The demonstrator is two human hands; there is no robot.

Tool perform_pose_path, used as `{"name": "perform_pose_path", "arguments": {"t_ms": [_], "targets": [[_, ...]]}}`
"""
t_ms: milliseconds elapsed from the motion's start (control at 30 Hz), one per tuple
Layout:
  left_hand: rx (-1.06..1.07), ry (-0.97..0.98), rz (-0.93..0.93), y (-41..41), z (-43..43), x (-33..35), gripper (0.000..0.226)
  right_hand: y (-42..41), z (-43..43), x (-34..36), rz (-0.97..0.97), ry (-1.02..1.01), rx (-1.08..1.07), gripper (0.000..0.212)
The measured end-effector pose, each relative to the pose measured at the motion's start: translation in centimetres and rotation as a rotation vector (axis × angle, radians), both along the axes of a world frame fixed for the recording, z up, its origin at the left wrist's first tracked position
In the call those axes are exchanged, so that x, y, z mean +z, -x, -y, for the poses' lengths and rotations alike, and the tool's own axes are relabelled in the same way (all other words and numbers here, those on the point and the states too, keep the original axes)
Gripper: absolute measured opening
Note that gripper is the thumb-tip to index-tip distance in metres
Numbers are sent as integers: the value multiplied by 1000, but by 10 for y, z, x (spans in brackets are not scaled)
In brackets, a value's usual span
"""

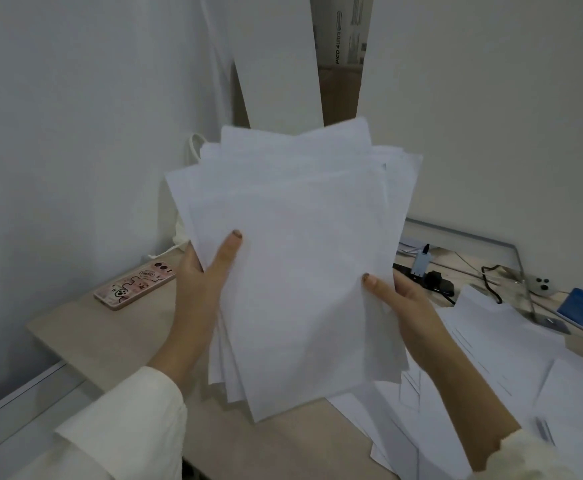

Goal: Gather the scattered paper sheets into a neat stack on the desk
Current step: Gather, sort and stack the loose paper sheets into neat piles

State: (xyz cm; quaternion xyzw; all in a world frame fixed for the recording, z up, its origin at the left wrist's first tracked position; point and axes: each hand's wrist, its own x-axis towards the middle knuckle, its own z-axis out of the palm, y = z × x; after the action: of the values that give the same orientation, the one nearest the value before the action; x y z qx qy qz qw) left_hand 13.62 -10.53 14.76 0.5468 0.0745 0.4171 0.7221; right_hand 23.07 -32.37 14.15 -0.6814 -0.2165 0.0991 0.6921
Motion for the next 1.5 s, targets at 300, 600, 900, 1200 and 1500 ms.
{"name": "perform_pose_path", "arguments": {"t_ms": [300,600,900,1200,1500], "targets": [[-62,-93,-133,-1,2,-28,38,5,-4,-6,-56,-79,88,78],[24,-334,-97,-4,9,6,34,5,-9,45,56,-219,112,56],[15,-255,-75,10,-3,-25,35,3,2,1,-88,-84,91,80],[29,-250,-58,3,12,-35,29,11,-3,0,-52,-205,2,27],[28,-308,-200,3,23,-67,30,24,-14,-45,-195,-99,-71,23]]}}
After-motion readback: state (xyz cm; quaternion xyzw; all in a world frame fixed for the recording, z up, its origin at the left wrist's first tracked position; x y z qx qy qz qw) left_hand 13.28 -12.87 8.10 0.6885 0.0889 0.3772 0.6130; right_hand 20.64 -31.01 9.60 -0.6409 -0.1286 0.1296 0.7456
